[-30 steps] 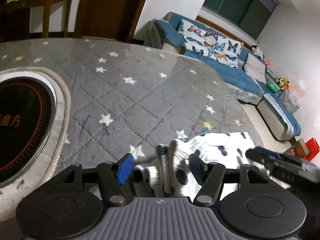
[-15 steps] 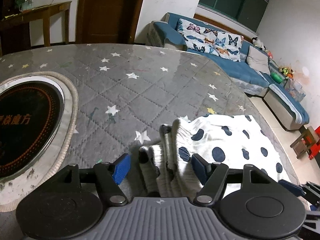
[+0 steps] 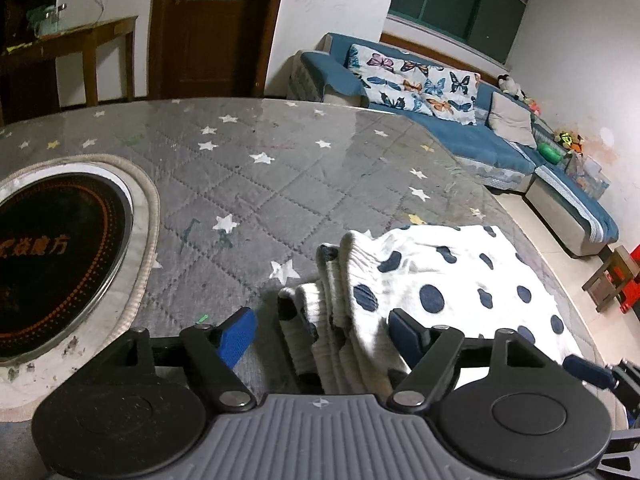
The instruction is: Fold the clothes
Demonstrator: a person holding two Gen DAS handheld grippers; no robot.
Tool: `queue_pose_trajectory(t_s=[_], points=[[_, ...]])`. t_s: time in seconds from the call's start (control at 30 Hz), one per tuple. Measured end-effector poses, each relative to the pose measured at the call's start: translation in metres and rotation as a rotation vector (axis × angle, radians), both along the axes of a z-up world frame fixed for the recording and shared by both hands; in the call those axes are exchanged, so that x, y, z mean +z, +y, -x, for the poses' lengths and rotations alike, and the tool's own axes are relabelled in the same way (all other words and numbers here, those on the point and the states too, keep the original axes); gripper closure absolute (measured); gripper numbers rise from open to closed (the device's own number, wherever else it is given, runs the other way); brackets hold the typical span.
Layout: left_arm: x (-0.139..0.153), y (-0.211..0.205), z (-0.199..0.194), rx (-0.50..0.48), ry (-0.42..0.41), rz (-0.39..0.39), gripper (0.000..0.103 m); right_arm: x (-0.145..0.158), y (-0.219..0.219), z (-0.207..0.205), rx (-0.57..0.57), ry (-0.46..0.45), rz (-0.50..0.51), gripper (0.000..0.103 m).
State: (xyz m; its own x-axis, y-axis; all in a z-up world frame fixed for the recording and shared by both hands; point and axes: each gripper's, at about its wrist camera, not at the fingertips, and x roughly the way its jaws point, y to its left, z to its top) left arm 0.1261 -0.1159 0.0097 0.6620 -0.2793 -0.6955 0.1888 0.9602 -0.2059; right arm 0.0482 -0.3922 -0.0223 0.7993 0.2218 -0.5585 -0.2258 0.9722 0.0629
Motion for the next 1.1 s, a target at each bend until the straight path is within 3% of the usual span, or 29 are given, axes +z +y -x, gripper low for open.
queue_pose_trajectory(t_s=[0.2,0.47,1.1], points=[[0.003,0.003,0.013,-0.014,-0.02,0.001,0.012,0.002,0.01,0.009,-0.018,-0.03,-0.007,0.01],[0.008,0.006,0.032,-0.038,-0.056,-0.008,0.004,0.009,0.016,0.021,-0.055,-0.062,-0.052,0.0],[0.013,0.018,0.079,-0.073,-0.112,-0.044,0.0,0.01,0.041,0.051,-0.121,-0.096,0.002,0.0]])
